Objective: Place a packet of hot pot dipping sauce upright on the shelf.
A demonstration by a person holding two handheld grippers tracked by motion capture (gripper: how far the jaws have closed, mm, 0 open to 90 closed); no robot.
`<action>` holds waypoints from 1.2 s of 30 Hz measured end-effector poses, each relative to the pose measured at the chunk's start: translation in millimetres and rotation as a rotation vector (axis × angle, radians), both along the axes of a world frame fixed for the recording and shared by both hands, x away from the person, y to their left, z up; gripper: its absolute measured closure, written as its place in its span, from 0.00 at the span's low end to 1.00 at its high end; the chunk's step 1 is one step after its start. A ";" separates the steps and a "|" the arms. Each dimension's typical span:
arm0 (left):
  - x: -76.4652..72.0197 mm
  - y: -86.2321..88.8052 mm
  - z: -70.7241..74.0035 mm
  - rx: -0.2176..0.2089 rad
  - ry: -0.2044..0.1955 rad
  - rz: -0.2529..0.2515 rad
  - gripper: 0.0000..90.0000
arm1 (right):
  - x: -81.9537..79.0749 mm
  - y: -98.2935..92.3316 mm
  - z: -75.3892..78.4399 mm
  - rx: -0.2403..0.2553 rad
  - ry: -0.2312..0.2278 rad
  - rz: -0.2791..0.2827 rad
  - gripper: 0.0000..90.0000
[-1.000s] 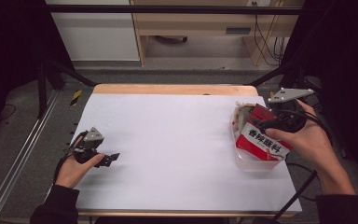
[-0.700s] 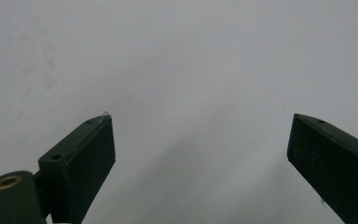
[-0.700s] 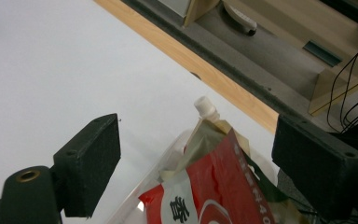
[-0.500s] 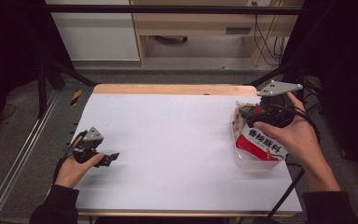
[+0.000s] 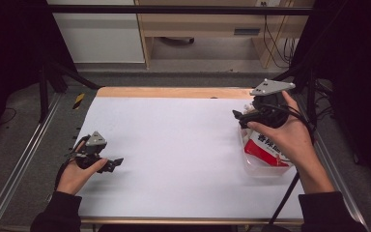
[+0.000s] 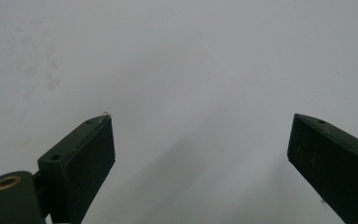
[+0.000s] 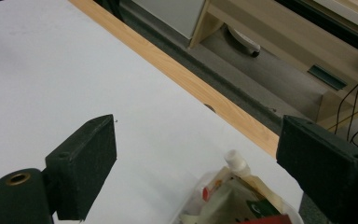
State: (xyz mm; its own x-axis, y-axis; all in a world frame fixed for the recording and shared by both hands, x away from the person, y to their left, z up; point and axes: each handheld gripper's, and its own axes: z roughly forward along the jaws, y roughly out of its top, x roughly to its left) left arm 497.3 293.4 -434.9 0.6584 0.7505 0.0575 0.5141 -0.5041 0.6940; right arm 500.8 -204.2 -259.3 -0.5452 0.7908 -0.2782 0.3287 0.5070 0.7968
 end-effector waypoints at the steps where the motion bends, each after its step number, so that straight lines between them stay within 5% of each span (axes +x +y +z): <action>1: 0.0 0.3 0.1 0.000 -0.002 0.003 0.08 | 0.5 2.2 -0.3 0.001 -0.001 0.002 0.14; 16: -0.3 1.8 1.1 -0.005 -0.011 0.005 0.08 | 17.1 63.4 -21.0 0.119 -0.004 -0.003 0.13; 26: -0.7 2.0 1.5 -0.011 -0.012 0.007 0.07 | 22.7 96.9 -49.9 0.129 0.044 0.022 0.14; 36: -0.5 2.4 1.5 -0.007 -0.013 0.006 0.07 | 17.0 102.4 -73.9 0.129 0.080 0.009 0.14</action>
State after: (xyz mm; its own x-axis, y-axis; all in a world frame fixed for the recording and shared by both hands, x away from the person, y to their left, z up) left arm 496.8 295.8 -433.3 0.6529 0.7550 0.0608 0.5084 -0.4963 0.7037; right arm 517.8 -101.8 -333.3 -0.5689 0.8121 -0.1300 0.3894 0.4052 0.8271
